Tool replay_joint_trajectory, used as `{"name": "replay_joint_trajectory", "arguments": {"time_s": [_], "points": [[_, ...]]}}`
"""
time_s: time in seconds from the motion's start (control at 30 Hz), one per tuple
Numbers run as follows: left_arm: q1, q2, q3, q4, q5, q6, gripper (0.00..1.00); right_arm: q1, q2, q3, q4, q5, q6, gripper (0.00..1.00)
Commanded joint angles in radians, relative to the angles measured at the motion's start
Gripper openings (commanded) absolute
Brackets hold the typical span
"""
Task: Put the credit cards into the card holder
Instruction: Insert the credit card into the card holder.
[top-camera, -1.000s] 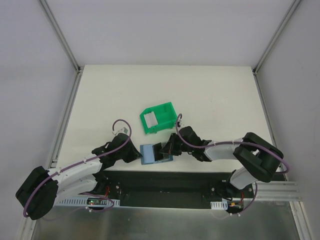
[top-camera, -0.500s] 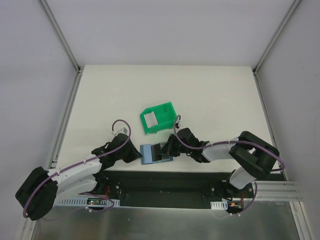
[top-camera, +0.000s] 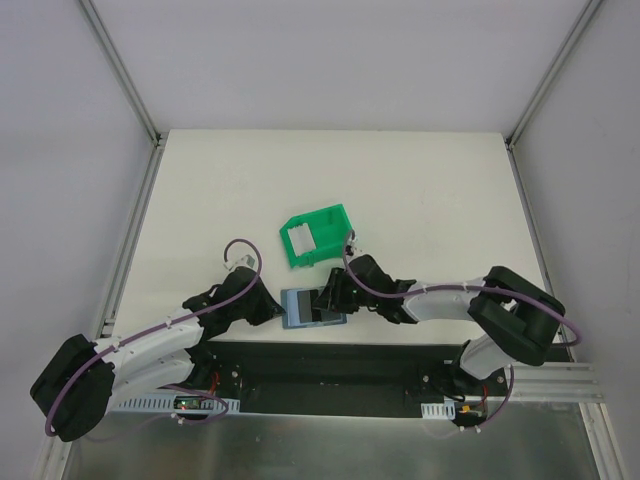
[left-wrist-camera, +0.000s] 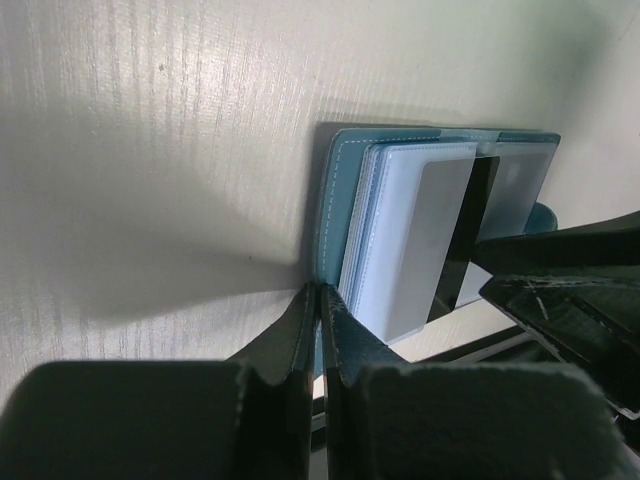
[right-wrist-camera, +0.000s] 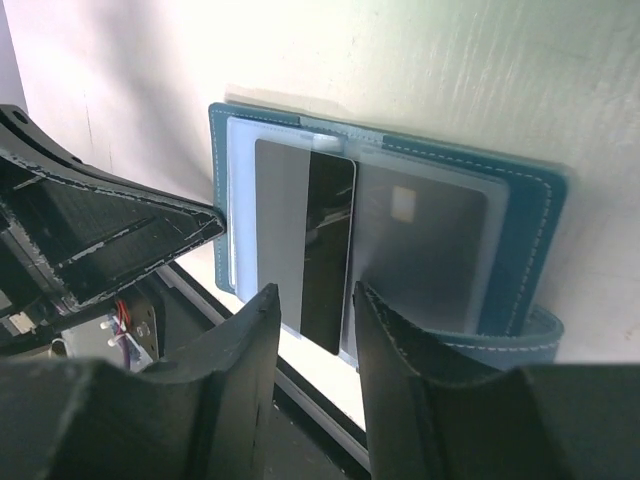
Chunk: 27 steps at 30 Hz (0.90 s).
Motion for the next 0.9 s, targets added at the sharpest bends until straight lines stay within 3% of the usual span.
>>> {"name": "replay_joint_trajectory", "arguments": {"time_s": [0.0, 0.53, 0.87], "points": [[-0.002, -0.011, -0.008, 0.004, -0.024, 0.007, 0.0, 0.005, -0.072, 0.048, -0.156, 0.074, -0.081, 0.4], [-0.002, -0.014, -0.003, 0.004, -0.021, 0.017, 0.0, 0.056, 0.087, 0.241, -0.228, -0.034, -0.14, 0.4], [-0.001, -0.023, -0.002, 0.003, -0.021, 0.021, 0.0, 0.085, 0.116, 0.331, -0.328, -0.008, -0.183, 0.27]]}}
